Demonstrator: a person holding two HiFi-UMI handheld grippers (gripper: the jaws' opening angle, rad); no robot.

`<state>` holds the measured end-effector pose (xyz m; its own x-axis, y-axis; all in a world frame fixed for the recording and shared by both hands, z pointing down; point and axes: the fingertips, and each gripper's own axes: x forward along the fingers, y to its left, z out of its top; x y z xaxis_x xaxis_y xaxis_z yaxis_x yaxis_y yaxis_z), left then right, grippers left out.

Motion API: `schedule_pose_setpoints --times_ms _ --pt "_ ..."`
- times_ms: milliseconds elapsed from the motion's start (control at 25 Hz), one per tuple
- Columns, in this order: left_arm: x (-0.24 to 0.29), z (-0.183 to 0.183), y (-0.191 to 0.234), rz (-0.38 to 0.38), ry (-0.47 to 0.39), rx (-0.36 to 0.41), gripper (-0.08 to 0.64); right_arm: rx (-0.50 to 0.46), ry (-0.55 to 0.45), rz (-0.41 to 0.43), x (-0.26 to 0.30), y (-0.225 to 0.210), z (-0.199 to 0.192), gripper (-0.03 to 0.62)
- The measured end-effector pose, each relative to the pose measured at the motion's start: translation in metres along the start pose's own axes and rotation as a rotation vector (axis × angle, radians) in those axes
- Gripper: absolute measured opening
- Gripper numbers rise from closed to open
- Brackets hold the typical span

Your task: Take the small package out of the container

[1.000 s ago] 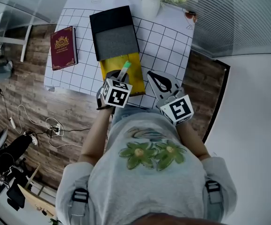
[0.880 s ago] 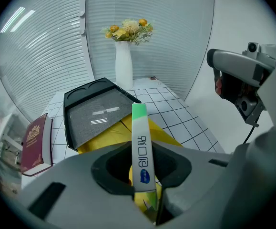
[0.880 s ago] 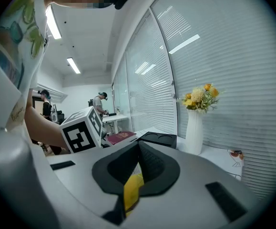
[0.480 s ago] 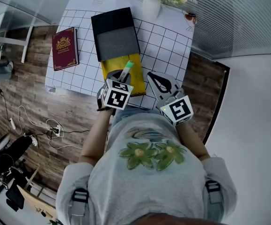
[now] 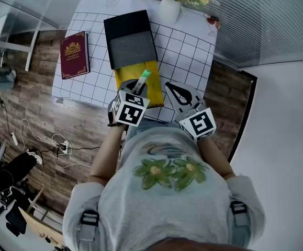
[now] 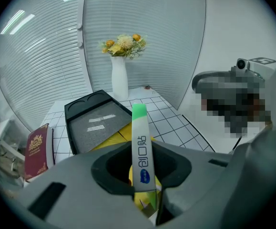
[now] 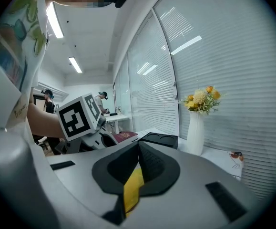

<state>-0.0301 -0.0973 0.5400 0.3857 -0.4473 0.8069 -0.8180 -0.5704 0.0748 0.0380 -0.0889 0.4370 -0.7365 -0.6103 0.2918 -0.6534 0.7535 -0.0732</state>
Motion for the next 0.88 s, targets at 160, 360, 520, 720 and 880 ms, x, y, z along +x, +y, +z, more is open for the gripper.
schedule_pose_setpoints --times_ms 160,360,520,720,880 --pt "-0.008 0.005 -0.002 0.001 -0.018 0.011 0.097 -0.005 -0.001 0.008 0.000 0.003 0.002 0.008" --pt "-0.017 0.013 -0.004 0.005 -0.036 0.036 0.097 -0.009 -0.002 0.014 0.000 0.006 0.004 0.008" --pt "-0.021 0.017 -0.006 0.006 -0.045 0.047 0.097 -0.012 0.004 0.015 0.000 0.006 0.003 0.008" --pt "-0.026 0.022 -0.008 -0.002 -0.046 0.059 0.097 -0.010 0.008 0.017 0.000 0.004 0.004 0.008" --pt "-0.030 0.028 -0.009 -0.005 -0.053 0.073 0.097 -0.005 0.010 0.011 0.000 0.003 0.003 0.008"
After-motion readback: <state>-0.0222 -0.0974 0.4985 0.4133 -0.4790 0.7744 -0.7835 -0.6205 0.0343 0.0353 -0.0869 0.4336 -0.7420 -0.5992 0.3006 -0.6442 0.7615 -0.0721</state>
